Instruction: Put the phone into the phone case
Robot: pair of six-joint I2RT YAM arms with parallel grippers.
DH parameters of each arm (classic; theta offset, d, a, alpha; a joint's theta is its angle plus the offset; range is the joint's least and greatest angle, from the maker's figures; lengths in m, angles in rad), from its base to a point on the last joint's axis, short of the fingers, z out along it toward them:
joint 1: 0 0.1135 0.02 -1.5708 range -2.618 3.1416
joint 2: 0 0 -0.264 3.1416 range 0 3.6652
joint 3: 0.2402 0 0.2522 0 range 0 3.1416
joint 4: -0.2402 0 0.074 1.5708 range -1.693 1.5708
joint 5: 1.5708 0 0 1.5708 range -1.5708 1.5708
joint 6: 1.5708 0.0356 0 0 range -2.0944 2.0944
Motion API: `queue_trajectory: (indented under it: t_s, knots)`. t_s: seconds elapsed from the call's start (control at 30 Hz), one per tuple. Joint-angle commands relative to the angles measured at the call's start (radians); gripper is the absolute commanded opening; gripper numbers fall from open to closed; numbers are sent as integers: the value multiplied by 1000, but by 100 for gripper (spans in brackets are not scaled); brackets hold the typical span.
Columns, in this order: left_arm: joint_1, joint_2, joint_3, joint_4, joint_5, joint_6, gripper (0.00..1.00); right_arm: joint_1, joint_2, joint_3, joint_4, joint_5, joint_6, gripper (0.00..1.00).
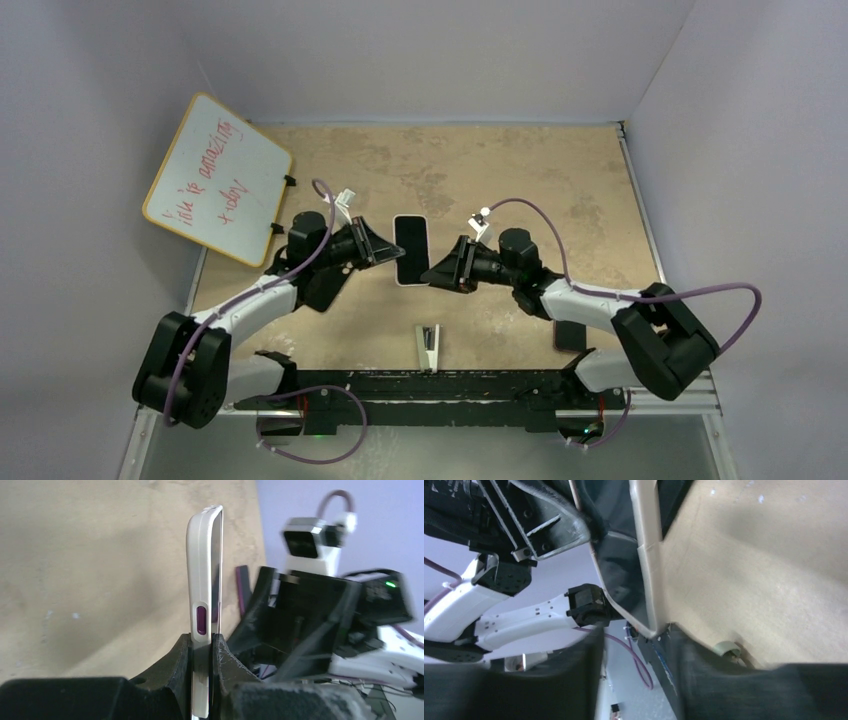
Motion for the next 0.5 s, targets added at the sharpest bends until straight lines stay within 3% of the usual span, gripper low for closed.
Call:
queue_trajectory:
  t_s: [0.0,0.13,0.37,0.47]
  knots:
    - [7,103,76,-19,-32,105,0,4,-152,10,-211,127,-101,74]
    - [7,234,147,0,-8,127,0,4,-272,38,-426,249,-174,98]
    - [2,431,250,39,38,126,0,4,-371,75,-646,377,-242,99]
    - [1,488,282,-17,25,149,1,4,-385,80,-691,414,-243,99]
